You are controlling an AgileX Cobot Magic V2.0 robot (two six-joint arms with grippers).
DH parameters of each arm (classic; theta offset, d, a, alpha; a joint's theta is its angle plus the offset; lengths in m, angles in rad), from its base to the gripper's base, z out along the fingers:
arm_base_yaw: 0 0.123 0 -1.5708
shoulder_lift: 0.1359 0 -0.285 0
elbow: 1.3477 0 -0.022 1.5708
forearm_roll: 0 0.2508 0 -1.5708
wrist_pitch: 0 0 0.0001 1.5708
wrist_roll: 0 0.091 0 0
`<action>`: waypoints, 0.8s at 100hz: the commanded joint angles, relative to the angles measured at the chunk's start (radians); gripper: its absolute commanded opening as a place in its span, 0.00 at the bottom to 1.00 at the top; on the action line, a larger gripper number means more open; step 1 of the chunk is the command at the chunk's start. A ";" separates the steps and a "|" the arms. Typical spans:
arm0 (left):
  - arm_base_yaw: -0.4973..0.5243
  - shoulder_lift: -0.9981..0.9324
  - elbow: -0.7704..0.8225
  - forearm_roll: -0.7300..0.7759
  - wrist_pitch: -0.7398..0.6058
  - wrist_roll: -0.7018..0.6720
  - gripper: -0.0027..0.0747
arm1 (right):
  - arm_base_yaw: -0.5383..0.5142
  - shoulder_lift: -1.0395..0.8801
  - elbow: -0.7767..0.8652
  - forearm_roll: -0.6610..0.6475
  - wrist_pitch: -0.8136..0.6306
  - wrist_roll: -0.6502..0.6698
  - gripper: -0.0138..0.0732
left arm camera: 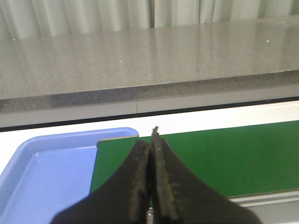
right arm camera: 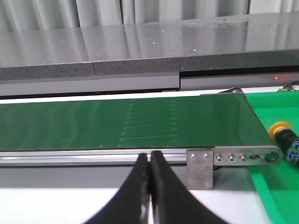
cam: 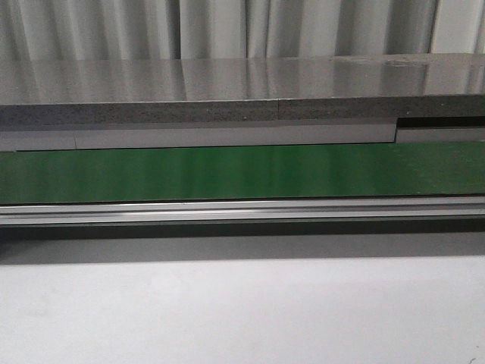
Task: Move button from left to right
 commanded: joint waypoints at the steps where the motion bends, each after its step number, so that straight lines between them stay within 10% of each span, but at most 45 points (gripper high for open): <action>1: -0.008 -0.034 -0.010 0.016 -0.095 0.000 0.01 | 0.002 -0.020 -0.016 -0.010 -0.081 0.000 0.08; 80: -0.008 -0.410 0.341 0.085 -0.183 -0.086 0.01 | 0.002 -0.020 -0.016 -0.010 -0.082 0.000 0.08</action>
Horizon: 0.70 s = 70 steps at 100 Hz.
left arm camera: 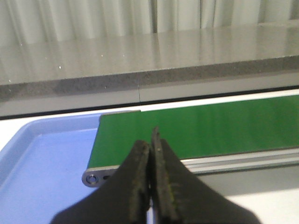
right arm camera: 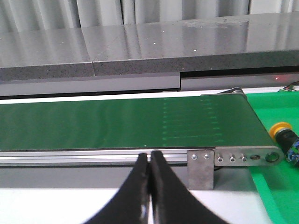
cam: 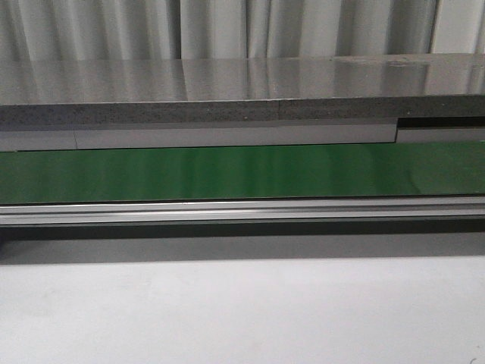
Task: Move button from left to right
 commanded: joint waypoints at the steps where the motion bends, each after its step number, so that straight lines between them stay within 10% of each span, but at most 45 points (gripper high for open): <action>1: -0.008 -0.031 0.011 0.031 -0.141 -0.047 0.01 | 0.002 -0.020 -0.016 -0.010 -0.082 0.000 0.08; 70: -0.008 -0.031 0.035 0.063 -0.197 -0.081 0.01 | 0.002 -0.020 -0.016 -0.010 -0.082 0.000 0.08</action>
